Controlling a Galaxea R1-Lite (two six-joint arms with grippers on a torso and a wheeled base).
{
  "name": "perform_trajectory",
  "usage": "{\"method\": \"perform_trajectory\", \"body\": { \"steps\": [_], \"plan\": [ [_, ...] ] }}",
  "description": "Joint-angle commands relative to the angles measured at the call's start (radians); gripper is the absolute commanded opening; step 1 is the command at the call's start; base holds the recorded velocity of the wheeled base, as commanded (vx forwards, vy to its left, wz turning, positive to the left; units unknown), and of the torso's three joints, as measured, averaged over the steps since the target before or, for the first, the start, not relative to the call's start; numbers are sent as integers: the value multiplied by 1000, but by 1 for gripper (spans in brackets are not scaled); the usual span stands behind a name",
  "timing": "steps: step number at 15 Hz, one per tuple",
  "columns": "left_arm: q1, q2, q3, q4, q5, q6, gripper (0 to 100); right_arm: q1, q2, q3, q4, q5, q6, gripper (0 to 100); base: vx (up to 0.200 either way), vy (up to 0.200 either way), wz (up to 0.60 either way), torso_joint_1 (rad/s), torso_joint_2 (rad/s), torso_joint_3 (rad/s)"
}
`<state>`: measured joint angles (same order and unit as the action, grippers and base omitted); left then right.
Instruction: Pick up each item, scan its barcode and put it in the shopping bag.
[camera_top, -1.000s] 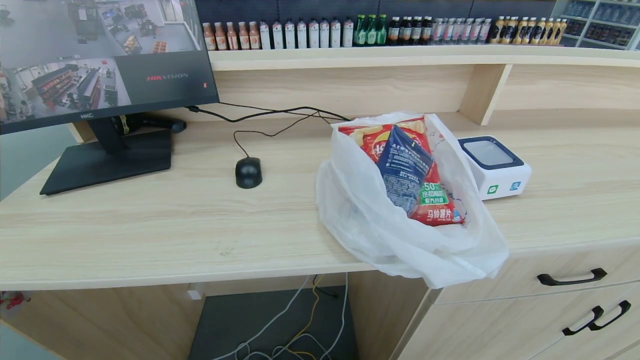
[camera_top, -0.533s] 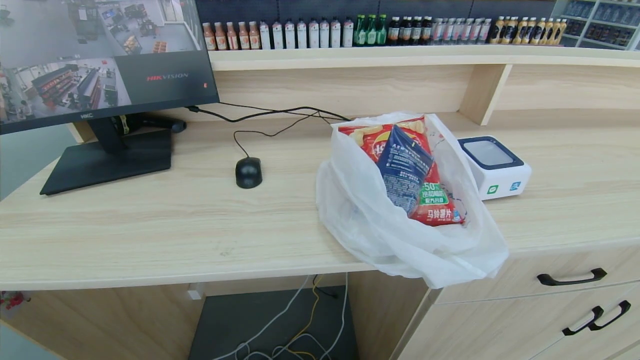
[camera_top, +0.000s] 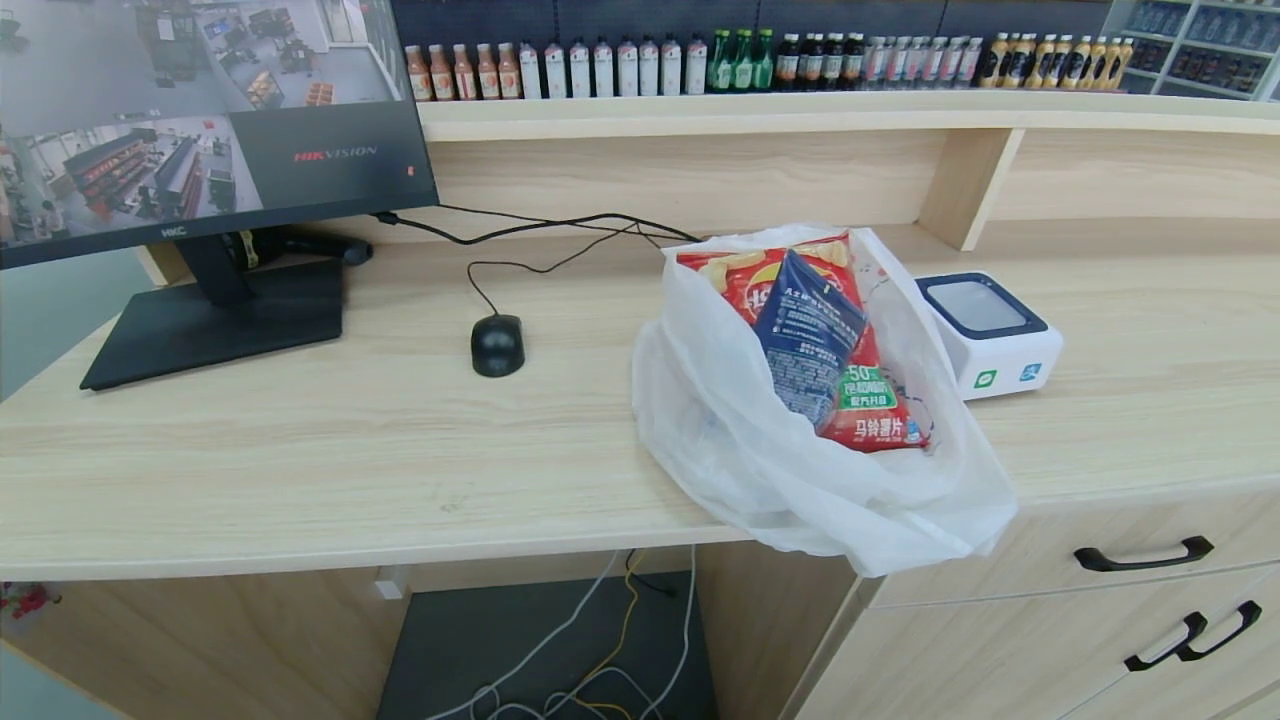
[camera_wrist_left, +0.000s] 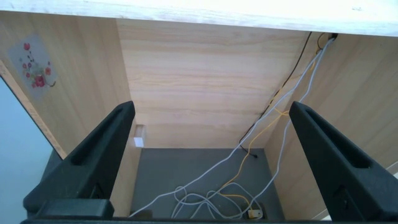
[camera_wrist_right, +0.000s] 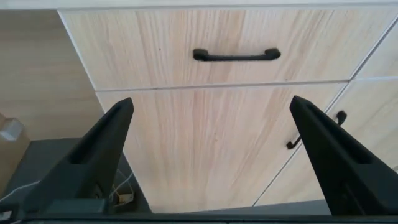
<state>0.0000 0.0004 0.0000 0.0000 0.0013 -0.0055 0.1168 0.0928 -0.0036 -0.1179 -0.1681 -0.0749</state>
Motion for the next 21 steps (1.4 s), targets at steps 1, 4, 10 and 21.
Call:
{"method": "perform_trajectory", "body": {
  "steps": [1,4,10,21],
  "plan": [
    [0,0,0,0,0,1,100,0,2,2,10,-1,-2,100,0,0,0,0,0,0],
    [0,0,0,0,0,2,100,0,2,1,64,-1,9,100,0,0,0,0,0,0],
    [0,0,0,0,0,2,100,-68,-13,1,60,-11,46,100,0,0,0,0,0,0],
    [0,0,0,0,0,2,100,-100,-64,-10,83,151,-79,100,0,0,0,0,0,0]
  ]
}}
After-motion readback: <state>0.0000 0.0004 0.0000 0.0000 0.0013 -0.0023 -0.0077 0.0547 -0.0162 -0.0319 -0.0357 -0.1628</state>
